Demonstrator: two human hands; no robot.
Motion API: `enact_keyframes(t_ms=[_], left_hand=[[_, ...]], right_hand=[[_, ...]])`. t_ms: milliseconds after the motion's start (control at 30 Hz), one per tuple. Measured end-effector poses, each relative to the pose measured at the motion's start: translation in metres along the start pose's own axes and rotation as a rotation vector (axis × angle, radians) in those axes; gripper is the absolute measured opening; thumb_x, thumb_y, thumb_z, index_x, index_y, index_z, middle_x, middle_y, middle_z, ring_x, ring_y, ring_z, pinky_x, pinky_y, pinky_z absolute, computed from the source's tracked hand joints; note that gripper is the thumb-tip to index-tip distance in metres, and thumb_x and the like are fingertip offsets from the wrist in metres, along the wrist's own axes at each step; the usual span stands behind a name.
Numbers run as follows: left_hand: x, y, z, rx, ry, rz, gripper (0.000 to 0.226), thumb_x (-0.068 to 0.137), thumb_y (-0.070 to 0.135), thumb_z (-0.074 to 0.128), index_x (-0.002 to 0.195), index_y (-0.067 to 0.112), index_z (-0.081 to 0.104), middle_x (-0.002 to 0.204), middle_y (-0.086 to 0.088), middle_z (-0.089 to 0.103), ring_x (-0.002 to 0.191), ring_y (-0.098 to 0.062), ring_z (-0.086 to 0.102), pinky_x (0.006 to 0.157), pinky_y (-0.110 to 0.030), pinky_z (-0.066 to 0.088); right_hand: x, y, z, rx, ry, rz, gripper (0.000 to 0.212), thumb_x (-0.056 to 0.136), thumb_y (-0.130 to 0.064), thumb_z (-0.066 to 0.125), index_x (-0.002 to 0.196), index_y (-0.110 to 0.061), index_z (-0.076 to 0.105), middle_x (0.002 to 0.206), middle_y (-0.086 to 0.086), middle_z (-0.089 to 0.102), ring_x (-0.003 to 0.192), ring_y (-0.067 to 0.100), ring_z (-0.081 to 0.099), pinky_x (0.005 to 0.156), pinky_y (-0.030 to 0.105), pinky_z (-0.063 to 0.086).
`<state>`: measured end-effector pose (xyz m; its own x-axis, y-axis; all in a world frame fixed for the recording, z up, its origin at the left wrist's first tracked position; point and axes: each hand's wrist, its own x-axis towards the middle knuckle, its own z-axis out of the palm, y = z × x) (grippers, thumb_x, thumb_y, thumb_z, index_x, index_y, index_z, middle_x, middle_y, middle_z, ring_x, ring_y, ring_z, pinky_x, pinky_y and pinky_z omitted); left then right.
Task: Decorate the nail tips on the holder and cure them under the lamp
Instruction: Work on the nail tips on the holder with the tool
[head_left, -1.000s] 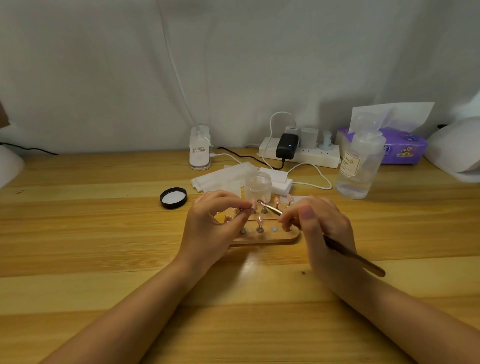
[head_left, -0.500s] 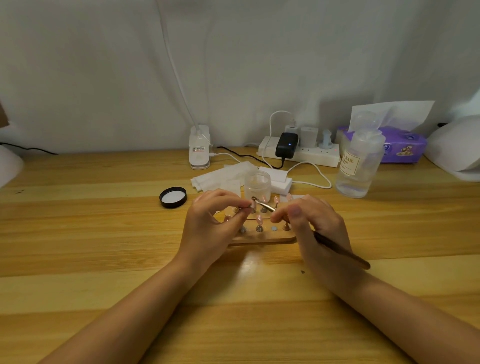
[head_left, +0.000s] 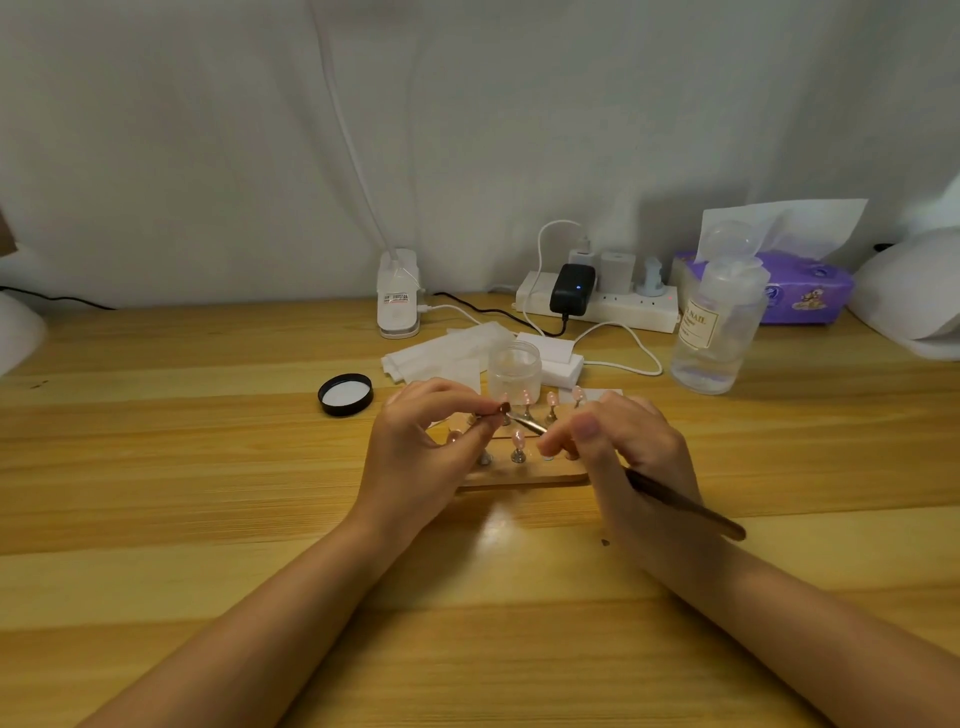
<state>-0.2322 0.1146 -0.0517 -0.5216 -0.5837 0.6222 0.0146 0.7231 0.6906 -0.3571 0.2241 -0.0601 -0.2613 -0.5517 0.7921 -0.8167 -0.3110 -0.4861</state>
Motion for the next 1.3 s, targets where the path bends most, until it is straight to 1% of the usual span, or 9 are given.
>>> enact_keyframes(t_ms=[133,233,333,467,567,733,967,1100,1300], left_hand=[[0.0001,-0.0002,0.0002,0.001,0.001,0.003,0.019,0.072,0.009,0.073,0.087,0.020,0.069,0.080,0.006,0.066,0.082,-0.013,0.061,0.079,-0.052,0.046],[0.0001,-0.0010,0.0002,-0.001,0.001,0.003,0.018,0.073,0.009,0.073,0.087,0.020,0.069,0.081,0.006,0.066,0.083,-0.013,0.061,0.080,-0.052,0.046],[-0.0001,-0.0012,0.0001,-0.004,-0.002,-0.008,0.019,0.073,0.010,0.073,0.087,0.021,0.069,0.082,0.008,0.066,0.084,-0.012,0.061,0.081,-0.053,0.046],[0.0001,-0.0011,0.0007,0.003,0.006,0.001,0.017,0.072,0.009,0.073,0.085,0.020,0.070,0.081,0.010,0.065,0.082,-0.011,0.061,0.081,-0.051,0.047],[0.0004,-0.0012,0.0006,-0.003,0.011,-0.001,0.016,0.073,0.011,0.073,0.084,0.021,0.069,0.081,0.014,0.064,0.082,-0.007,0.061,0.081,-0.049,0.047],[0.0000,-0.0028,-0.0005,-0.011,-0.001,0.015,0.015,0.074,0.011,0.072,0.085,0.020,0.070,0.081,0.013,0.066,0.082,-0.006,0.061,0.081,-0.049,0.047],[0.0007,0.0014,-0.0003,-0.035,0.015,0.021,0.011,0.071,0.029,0.065,0.081,0.034,0.064,0.079,0.021,0.063,0.081,-0.004,0.061,0.079,-0.047,0.049],[0.0003,0.0003,-0.0006,-0.028,0.014,-0.005,0.014,0.072,0.023,0.069,0.082,0.032,0.065,0.080,0.021,0.064,0.083,-0.003,0.061,0.081,-0.045,0.048],[0.0002,-0.0004,-0.0007,-0.019,0.031,-0.030,0.025,0.072,0.010,0.073,0.082,0.032,0.066,0.079,0.021,0.065,0.080,-0.003,0.061,0.081,-0.047,0.047]], right_hand=[[-0.0021,0.0007,-0.0020,0.079,0.035,0.018,0.052,0.098,-0.043,0.022,0.068,-0.023,0.059,0.063,-0.014,0.056,0.068,-0.007,0.051,0.076,0.016,0.035],[-0.0003,-0.0011,-0.0025,0.054,0.039,0.035,0.040,0.097,-0.046,0.022,0.077,-0.033,0.054,0.071,-0.024,0.053,0.073,-0.008,0.051,0.075,0.017,0.037],[0.0011,-0.0010,-0.0007,0.005,0.003,0.037,0.041,0.096,-0.048,0.024,0.080,-0.031,0.058,0.075,-0.030,0.049,0.077,-0.011,0.050,0.075,0.016,0.036],[-0.0012,0.0004,-0.0006,0.050,0.015,0.017,0.054,0.098,-0.045,0.024,0.068,-0.021,0.062,0.068,-0.024,0.052,0.071,-0.010,0.049,0.076,0.016,0.035],[-0.0028,0.0000,-0.0023,0.111,0.045,0.030,0.051,0.098,-0.044,0.023,0.068,-0.025,0.059,0.063,-0.015,0.055,0.068,-0.005,0.051,0.074,0.019,0.037],[0.0002,-0.0013,-0.0016,0.034,0.015,0.071,0.045,0.095,-0.049,0.023,0.079,-0.028,0.059,0.075,-0.029,0.052,0.078,-0.013,0.052,0.078,0.012,0.035],[-0.0028,-0.0025,-0.0029,0.118,0.026,0.030,0.060,0.098,-0.043,0.023,0.065,-0.014,0.064,0.065,-0.013,0.058,0.071,-0.010,0.052,0.072,0.027,0.041],[-0.0010,-0.0042,-0.0042,0.133,0.048,0.117,0.043,0.094,-0.049,0.024,0.076,-0.030,0.058,0.074,-0.017,0.060,0.079,-0.003,0.056,0.074,0.037,0.046],[-0.0011,-0.0046,-0.0026,0.074,-0.023,0.074,0.056,0.095,-0.050,0.024,0.072,-0.018,0.065,0.073,-0.027,0.054,0.076,-0.007,0.054,0.075,0.023,0.040]])
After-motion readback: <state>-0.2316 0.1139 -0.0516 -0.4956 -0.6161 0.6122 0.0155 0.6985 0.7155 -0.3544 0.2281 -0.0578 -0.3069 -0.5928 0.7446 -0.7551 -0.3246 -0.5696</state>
